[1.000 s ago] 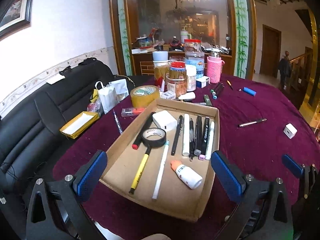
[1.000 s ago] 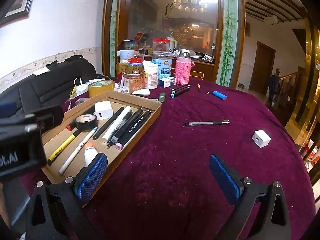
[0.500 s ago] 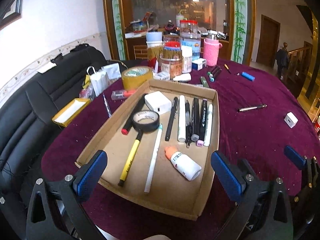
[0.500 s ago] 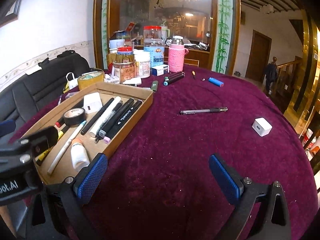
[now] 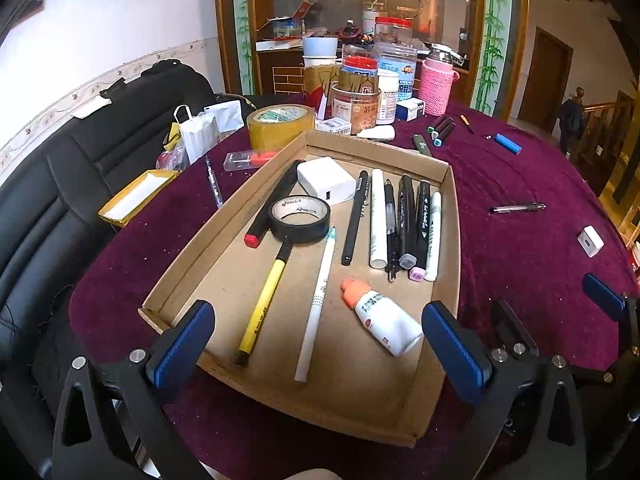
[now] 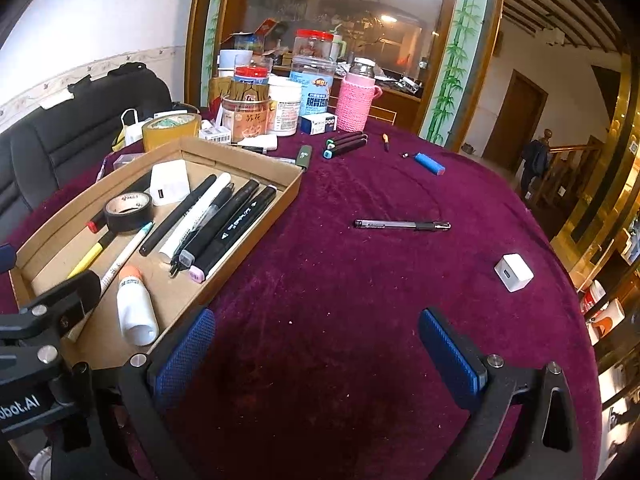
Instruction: Organize rigid objects
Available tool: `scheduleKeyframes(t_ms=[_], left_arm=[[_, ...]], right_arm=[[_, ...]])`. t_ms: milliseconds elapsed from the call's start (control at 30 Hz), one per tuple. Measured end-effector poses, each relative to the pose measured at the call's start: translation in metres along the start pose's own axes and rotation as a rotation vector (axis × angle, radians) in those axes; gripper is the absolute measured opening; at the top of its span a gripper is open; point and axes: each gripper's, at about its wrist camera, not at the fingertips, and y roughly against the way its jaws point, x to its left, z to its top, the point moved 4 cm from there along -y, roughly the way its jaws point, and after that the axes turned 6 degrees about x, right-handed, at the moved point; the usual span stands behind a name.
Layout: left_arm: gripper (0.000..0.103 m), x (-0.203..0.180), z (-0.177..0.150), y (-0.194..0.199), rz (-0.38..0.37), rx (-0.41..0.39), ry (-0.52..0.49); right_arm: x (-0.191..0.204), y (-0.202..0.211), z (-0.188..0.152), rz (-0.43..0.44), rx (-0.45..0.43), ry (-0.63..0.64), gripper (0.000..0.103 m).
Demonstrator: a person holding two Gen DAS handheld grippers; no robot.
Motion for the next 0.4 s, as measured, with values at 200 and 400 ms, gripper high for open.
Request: scheduleKeyframes(t_ms=[200,400], left_arm=[[0.103,0.0043,0.0015,-0.002,0.007,0.005,0.013],[0.103,0.0031,0.0014,0.0,-0.005,0.016,0.003]], right_arm=[[0.0015,-0.0012,0.0006,0.0,0.006,0.004,0.103],[0.0047,-0.0036,-0.0006,0.013,0.022,0.011,0.103]])
